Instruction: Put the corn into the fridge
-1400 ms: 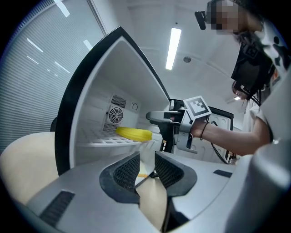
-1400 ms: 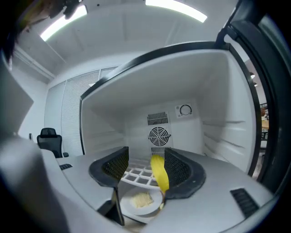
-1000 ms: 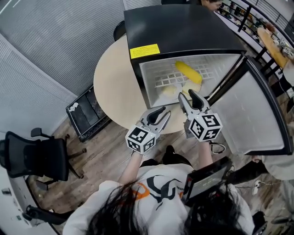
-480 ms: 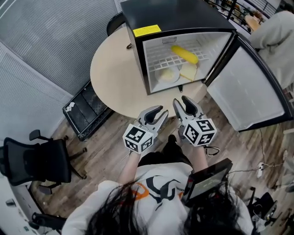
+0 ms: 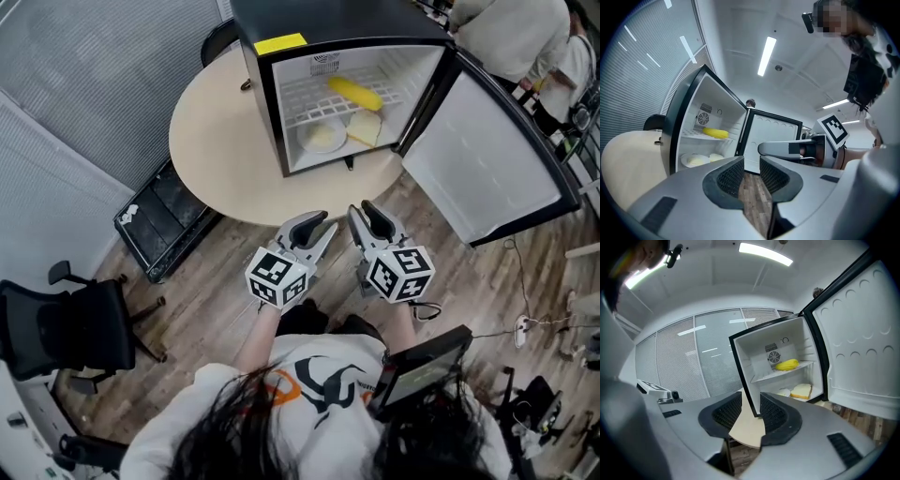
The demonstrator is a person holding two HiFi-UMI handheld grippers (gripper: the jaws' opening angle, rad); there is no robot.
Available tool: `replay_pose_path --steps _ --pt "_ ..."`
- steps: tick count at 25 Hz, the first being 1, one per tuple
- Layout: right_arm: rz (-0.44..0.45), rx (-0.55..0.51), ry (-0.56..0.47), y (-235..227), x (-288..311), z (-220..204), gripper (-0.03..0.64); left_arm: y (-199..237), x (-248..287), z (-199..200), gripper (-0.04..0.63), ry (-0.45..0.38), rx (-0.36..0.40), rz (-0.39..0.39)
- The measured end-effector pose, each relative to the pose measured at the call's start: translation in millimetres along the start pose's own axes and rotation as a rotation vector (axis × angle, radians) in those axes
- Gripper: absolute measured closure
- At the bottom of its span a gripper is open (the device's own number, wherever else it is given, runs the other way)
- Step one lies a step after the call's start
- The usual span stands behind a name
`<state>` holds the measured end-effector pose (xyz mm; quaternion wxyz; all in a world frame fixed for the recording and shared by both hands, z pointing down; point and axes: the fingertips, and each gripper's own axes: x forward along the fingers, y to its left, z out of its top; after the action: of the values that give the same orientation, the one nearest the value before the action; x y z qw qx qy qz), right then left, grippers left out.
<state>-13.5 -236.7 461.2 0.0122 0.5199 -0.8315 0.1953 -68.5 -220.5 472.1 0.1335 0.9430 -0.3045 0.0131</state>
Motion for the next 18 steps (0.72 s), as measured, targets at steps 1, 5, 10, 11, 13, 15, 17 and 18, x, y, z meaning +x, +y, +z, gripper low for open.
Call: replay_pose_path --steps 1,5,10,11,13,15,17,18 --pt "0.003 0.002 -0.002 -1 -4 0 0.488 -4 1 1 0.485 -0.002 0.004 0.002" --pt "0.026 0.011 -0.005 -2 -22 -1 0.495 -19 1 8 0.485 -0.015 0.022 0.030" --pt "0.071 0.010 0.005 -4 -56 -7 0.511 -53 -1 6 0.485 -0.026 0.017 0.067" --pt "0.080 0.009 0.008 -5 -63 -8 0.513 -62 -1 3 0.485 -0.024 0.016 0.073" --pt "0.095 0.006 0.013 -8 -79 -12 0.518 -78 0 -4 0.485 -0.019 0.017 0.084" --pt "0.107 0.004 0.014 -11 -93 -14 0.523 -94 0 -8 0.485 -0.019 0.022 0.094" --pt "0.122 0.003 0.011 -13 -108 -13 0.525 -110 -2 -8 0.485 -0.025 0.029 0.108" --pt "0.130 0.001 0.009 -13 -115 -13 0.526 -117 -4 -8 0.485 -0.030 0.031 0.118"
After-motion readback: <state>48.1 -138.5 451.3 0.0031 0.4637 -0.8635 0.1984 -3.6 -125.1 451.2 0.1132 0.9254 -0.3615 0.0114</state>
